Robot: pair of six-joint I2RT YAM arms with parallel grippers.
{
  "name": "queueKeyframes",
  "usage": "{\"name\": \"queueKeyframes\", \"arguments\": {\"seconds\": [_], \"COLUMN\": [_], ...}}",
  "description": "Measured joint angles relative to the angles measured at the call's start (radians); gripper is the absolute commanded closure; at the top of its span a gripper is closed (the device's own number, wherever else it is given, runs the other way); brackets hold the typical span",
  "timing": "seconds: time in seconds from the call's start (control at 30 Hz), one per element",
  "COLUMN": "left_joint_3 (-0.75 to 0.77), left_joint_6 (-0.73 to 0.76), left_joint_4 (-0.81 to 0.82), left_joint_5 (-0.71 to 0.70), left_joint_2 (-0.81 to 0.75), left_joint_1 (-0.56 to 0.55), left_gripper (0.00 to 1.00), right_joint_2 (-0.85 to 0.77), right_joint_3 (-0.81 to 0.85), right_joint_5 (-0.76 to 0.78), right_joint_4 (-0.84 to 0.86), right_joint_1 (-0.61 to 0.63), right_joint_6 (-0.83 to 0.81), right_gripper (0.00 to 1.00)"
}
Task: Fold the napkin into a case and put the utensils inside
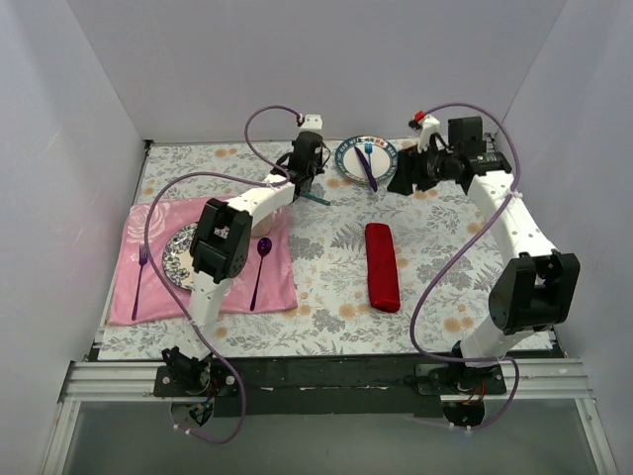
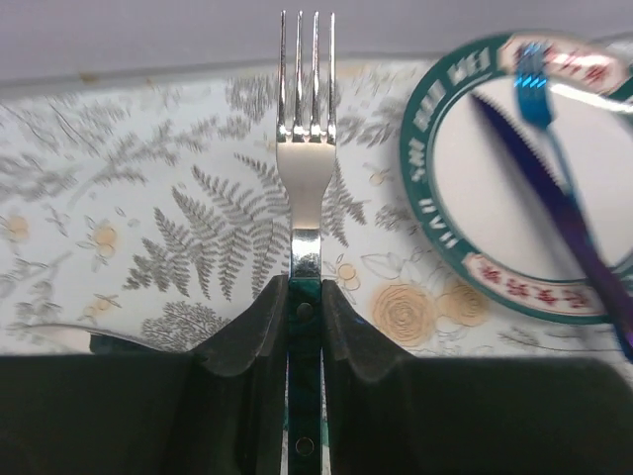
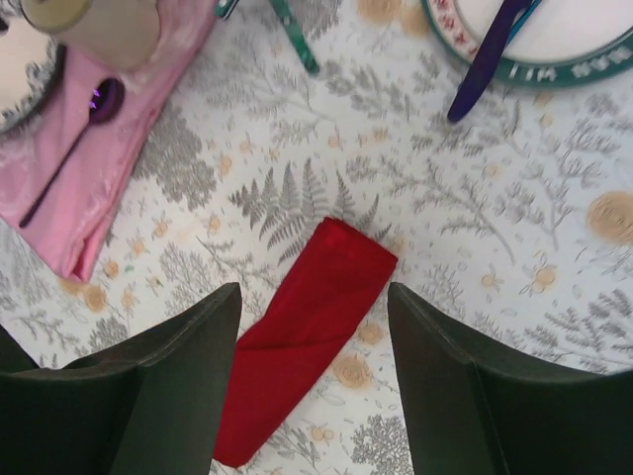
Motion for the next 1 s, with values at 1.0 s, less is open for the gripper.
{"name": "queueKeyframes", "arguments": {"seconds": [1.0], "left_joint_3": [-0.752], "left_joint_6": [0.452], "left_joint_4": [0.781], "left_joint_5": [0.034], "left_joint_2": [-0.681], "left_joint_1": [-0.311], "left_gripper": [1.00], "right_joint_2": [0.018], "right_joint_3": [0.278], "right_joint_5": [-0.171], "right_joint_4": [0.404], "right_joint_1": [0.041], "right_joint_6": [0.291], "right_gripper": [0.29]}}
